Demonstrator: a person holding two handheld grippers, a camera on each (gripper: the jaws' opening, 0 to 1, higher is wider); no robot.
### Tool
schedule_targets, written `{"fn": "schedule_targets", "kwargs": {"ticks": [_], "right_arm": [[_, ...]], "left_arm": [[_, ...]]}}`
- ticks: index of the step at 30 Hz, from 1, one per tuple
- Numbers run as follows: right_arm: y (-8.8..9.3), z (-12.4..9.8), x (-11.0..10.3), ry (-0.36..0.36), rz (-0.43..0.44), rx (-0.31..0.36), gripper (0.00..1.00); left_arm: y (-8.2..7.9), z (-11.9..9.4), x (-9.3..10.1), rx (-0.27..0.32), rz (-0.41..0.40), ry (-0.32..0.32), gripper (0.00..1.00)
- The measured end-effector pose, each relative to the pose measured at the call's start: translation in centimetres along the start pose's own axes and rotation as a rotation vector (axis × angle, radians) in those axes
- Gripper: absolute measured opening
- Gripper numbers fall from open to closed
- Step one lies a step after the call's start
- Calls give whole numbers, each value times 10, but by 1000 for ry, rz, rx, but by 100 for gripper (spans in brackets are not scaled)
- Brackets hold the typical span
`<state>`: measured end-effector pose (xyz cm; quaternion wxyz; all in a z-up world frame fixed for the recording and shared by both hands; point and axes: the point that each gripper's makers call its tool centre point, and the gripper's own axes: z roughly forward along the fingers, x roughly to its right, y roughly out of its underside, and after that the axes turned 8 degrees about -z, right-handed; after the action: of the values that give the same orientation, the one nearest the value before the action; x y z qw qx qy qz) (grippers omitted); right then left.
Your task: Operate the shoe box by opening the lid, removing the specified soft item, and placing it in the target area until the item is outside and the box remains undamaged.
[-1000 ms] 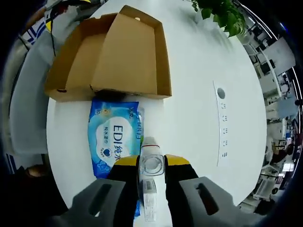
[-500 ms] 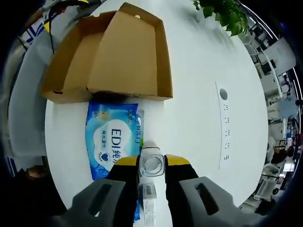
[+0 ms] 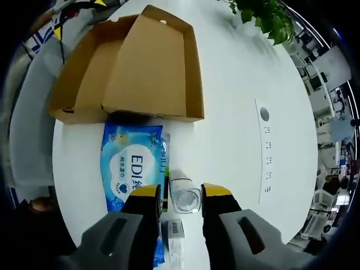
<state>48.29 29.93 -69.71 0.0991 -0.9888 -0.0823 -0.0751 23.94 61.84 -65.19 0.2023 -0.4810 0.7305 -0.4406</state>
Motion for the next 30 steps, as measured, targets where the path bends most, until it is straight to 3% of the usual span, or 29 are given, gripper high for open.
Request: {"fn": "schedule_targets", "kwargs": {"ticks": [9, 14, 26, 30], "right_arm": [[-8, -6, 10, 59, 9, 26, 35], [-23, -14, 18, 112, 70, 80, 38], [-63, -11, 9, 105, 209, 215, 40], [-70, -4, 6, 101, 259, 242, 38]], "left_arm": [[-1, -2, -15, 5, -34, -68, 81], [0, -2, -23, -4, -42, -110, 63], [10, 1, -36, -65, -47, -183, 44], [14, 1, -40, -75, -89, -204, 37]]}}
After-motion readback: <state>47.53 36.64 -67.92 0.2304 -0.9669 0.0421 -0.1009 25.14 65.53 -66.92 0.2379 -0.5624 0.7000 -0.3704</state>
